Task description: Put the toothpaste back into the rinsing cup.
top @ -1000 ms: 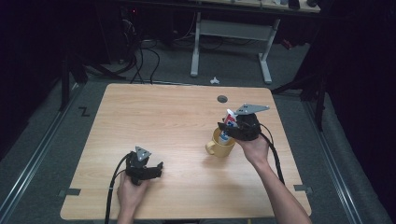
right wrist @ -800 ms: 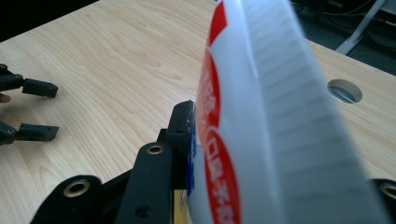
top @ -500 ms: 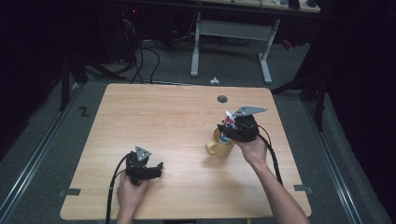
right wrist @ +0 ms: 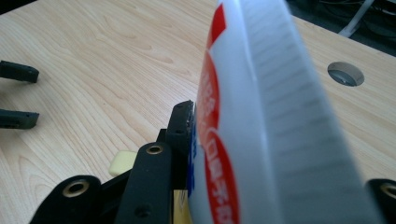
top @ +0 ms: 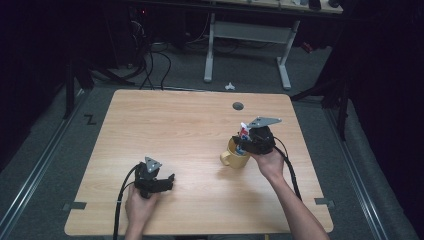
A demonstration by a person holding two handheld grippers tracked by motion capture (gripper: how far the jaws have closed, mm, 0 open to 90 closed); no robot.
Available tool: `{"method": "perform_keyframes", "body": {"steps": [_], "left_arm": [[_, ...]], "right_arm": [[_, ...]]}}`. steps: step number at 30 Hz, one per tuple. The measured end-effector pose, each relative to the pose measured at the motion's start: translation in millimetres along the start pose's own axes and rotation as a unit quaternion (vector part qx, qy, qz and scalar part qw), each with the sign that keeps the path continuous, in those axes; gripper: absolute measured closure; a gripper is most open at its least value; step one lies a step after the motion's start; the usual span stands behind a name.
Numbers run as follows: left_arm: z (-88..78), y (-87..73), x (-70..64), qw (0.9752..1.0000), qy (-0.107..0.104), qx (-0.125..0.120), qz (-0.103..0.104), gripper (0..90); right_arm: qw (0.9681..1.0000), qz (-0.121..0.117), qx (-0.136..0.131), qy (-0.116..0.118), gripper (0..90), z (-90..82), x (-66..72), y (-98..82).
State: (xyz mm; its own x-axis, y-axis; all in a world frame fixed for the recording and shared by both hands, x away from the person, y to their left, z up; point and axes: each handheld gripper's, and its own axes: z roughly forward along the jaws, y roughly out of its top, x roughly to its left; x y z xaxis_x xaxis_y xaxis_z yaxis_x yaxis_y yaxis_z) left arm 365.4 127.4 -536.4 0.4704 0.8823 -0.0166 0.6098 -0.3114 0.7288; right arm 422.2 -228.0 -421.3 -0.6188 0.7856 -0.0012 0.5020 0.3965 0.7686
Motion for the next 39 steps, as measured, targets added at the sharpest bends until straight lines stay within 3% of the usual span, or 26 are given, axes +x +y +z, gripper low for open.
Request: {"method": "perform_keyframes", "body": {"steps": [7,13,39], "left_arm": [[-0.1,0.0,0.0,1.0000,-0.001,0.001,0.000,15.7],[-0.1,0.0,-0.2,1.0000,-0.002,0.001,0.001,15.7],[-0.2,-0.1,-0.1,1.0000,-0.003,0.000,0.001,15.7]], "right_arm": [[0.9998,-0.008,0.012,-0.010,68.2,7.4,3.2,-1.9],[0.9999,-0.005,0.007,-0.009,68.2,10.5,6.8,-1.1],[0.9995,-0.004,0.023,-0.022,67.3,22.9,3.8,-14.8]]}}
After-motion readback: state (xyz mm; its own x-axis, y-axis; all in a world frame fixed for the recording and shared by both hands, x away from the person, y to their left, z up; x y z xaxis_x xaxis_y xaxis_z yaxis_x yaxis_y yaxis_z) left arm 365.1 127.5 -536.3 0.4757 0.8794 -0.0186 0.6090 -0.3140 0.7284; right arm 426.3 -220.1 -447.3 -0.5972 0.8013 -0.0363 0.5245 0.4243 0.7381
